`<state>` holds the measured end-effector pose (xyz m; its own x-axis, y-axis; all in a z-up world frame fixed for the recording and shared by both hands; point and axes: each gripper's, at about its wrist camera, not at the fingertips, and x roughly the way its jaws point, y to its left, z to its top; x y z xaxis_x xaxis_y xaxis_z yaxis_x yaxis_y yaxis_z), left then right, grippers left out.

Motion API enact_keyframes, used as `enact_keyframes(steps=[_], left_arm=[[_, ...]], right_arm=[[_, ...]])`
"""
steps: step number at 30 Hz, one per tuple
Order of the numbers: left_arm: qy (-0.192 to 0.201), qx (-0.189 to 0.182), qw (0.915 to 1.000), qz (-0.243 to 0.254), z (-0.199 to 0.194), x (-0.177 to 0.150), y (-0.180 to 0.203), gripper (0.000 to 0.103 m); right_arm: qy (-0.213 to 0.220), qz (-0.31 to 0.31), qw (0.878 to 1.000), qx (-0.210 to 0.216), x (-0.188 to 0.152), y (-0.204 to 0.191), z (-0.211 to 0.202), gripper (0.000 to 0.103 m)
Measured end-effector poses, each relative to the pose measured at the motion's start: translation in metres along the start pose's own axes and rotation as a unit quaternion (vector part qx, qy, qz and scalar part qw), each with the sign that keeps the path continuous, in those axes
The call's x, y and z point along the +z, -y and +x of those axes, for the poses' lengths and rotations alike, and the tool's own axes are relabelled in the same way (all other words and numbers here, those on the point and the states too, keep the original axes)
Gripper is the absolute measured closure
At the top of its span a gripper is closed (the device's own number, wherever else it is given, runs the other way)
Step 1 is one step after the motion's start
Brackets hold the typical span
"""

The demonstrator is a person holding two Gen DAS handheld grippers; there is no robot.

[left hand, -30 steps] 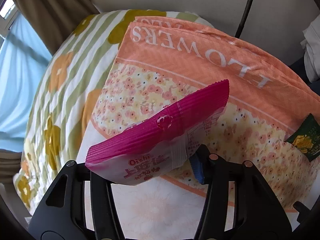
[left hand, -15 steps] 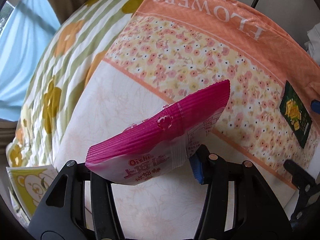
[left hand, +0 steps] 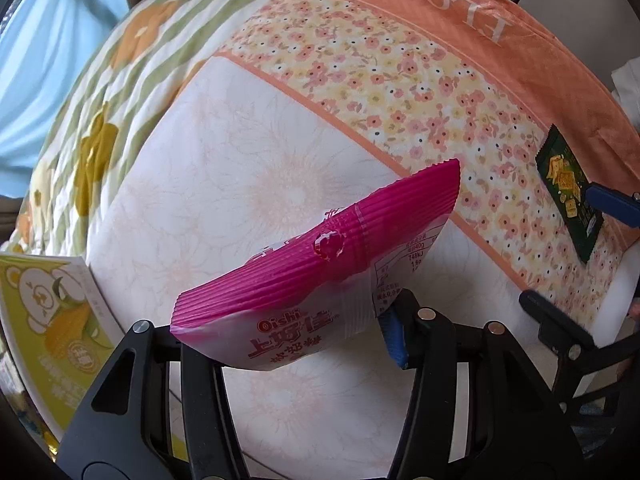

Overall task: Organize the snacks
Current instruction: 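Grasp the pink strawberry bag with the left tool while the right tool grasps the green cracker packet, then carry both packets into the cardboard box and open both tools to release them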

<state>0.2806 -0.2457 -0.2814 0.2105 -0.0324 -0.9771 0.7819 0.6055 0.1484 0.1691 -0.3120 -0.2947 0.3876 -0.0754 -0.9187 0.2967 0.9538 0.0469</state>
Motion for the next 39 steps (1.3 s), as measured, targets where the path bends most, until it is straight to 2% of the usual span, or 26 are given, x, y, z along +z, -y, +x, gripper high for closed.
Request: enact_keyframes(steps=[7,12,14,19,26,31,39], left_arm=[[0.001,-0.013,0.9998,-0.018,-0.001,-0.007,-0.006,0.055],[-0.003,-0.014,0.9996,-0.026,0.001,-0.010,-0.014,0.055],[-0.005,-0.015,0.9994,-0.030,0.001,-0.011,-0.015,0.055],[-0.003,-0.019,0.9990,-0.040,0.002,-0.012,-0.017,0.055],[-0.001,-0.018,0.9990,-0.041,0.003,-0.012,-0.018,0.055],[-0.001,-0.020,0.9985,-0.050,0.002,-0.013,-0.019,0.055],[0.001,-0.022,0.9969,-0.075,-0.008,-0.014,-0.020,0.056]], right_arm=[[-0.009,0.025,1.000,-0.008,0.004,0.015,0.004,0.011],[-0.015,-0.010,0.999,0.027,0.015,0.001,0.010,0.011],[-0.018,-0.025,0.999,0.021,0.016,-0.006,0.011,0.011],[-0.017,0.014,1.000,0.020,0.017,0.007,0.014,0.013],[-0.020,-0.016,1.000,-0.004,0.016,0.012,0.011,0.032],[-0.008,-0.005,1.000,-0.018,0.011,0.025,0.004,0.062],[0.009,-0.009,1.000,-0.007,0.011,0.028,-0.009,0.063]])
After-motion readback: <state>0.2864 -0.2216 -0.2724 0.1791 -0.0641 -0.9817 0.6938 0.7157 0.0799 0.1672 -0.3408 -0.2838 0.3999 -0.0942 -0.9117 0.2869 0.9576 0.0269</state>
